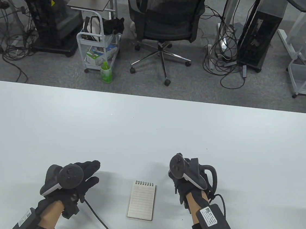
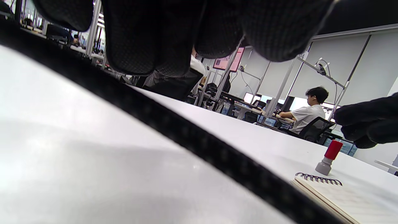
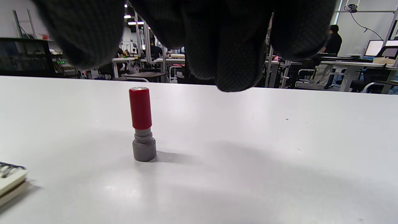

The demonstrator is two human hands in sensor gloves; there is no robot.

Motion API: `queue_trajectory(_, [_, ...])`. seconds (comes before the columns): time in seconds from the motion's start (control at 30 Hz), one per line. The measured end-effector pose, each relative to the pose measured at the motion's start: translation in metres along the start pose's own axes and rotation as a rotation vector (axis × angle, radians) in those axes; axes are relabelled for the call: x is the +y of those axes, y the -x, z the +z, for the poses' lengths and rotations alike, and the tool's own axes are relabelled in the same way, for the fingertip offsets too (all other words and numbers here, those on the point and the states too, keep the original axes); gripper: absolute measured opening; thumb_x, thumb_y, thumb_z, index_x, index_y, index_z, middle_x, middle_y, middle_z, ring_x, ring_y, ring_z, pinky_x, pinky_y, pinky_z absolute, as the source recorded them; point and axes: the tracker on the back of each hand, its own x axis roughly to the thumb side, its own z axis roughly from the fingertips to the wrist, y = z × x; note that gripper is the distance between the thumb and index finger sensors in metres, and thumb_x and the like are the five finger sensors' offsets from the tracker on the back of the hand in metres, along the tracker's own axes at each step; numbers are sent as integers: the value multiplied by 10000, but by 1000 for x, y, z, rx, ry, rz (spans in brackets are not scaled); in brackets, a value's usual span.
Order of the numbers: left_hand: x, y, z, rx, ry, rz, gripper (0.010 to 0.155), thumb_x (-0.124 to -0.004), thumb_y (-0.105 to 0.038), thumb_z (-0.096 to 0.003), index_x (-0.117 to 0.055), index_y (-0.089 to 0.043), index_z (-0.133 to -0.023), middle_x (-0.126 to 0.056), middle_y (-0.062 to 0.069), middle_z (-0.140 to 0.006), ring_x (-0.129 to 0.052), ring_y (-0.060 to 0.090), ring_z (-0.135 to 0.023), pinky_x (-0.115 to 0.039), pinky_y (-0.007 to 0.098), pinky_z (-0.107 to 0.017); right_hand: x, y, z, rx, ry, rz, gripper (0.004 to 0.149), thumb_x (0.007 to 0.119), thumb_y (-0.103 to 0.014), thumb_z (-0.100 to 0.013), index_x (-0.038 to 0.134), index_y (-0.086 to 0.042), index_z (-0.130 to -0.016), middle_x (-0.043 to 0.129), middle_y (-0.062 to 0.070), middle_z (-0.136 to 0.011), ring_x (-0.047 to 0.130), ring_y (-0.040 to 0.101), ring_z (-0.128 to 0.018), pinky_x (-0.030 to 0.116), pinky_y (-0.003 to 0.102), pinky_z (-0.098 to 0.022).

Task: Stamp flower pattern stamp onto notebook

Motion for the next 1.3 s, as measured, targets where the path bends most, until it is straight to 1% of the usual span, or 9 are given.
queue_trajectory(0.1, [4, 0, 3, 4, -7, -13, 655, -743, -469, -424, -666, -157, -995, -762, 184, -988, -802, 468, -856, -542, 722, -619, 3, 7, 21, -49, 7, -39, 769, 794, -480, -393, 528, -171, -1046, 617, 218, -996, 789, 455, -873, 643, 617, -618])
queue_trajectory(0.17, [4, 0, 4, 8, -6, -16, 657, -743, -470, -424, -665, -157, -996, -755, 188, -992, -796, 471, -859, -538, 724, -620, 9, 14, 28, -76, 20, -36, 785, 787, -490, -395, 498, -179, -1056, 544, 222, -1029, 718, 466, -922, 602, 628, -642])
queue_trajectory(0.27, [5, 1, 3, 15, -3, -25, 659, -739, -473, -425, -661, -158, -999, -750, 190, -995, -793, 473, -862, -535, 724, -621, 23, 26, 33, -54, 55, -1, 799, 788, -491, -388, 481, -178, -1056, 492, 227, -1042, 654, 484, -951, 576, 642, -650])
queue_trajectory(0.33, [2, 2, 2, 25, 7, -22, 660, -737, -476, -425, -661, -159, -998, -752, 191, -993, -793, 475, -860, -535, 724, -620, 31, 35, 35, -33, 9, 43, 810, 780, -496, -389, 448, -182, -1057, 447, 225, -1049, 607, 483, -968, 555, 640, -660])
queue_trajectory(0.37, [1, 2, 1, 28, 12, -25, 661, -737, -476, -425, -661, -157, -999, -751, 193, -994, -793, 473, -860, -536, 723, -619, 32, 39, 37, -23, 8, 52, 811, 780, -496, -390, 444, -182, -1058, 439, 225, -1051, 590, 488, -973, 549, 643, -662])
queue_trajectory(0.4, [-1, 1, 1, 27, 21, -33, 661, -735, -478, -424, -661, -159, -998, -754, 190, -992, -796, 472, -859, -538, 723, -618, 34, 42, 39, -20, 20, 47, 810, 780, -495, -389, 448, -181, -1058, 441, 224, -1051, 590, 490, -972, 550, 644, -661])
queue_trajectory(0.63, [-9, -5, -3, 25, 52, -62, 664, -724, -490, -424, -656, -166, -1000, -750, 184, -996, -797, 467, -861, -542, 719, -620, 34, 49, 42, -24, 8, -10, 804, 779, -492, -390, 451, -183, -1057, 442, 224, -1051, 591, 492, -971, 548, 645, -660])
queue_trajectory(0.8, [-8, -2, -1, 35, 64, -52, 664, -719, -493, -425, -657, -166, -1000, -748, 186, -997, -795, 467, -863, -541, 719, -621, 38, 50, 41, -27, -26, -20, 798, 777, -490, -393, 454, -184, -1055, 447, 224, -1050, 597, 488, -970, 552, 644, -659])
queue_trajectory(1.3, [-9, 3, 2, 61, 110, -29, 667, -712, -497, -428, -652, -165, -1003, -737, 192, -1004, -782, 477, -869, -530, 723, -623, 43, 46, 40, -22, -79, -23, 789, 773, -491, -396, 464, -183, -1053, 465, 223, -1046, 616, 488, -962, 560, 643, -656])
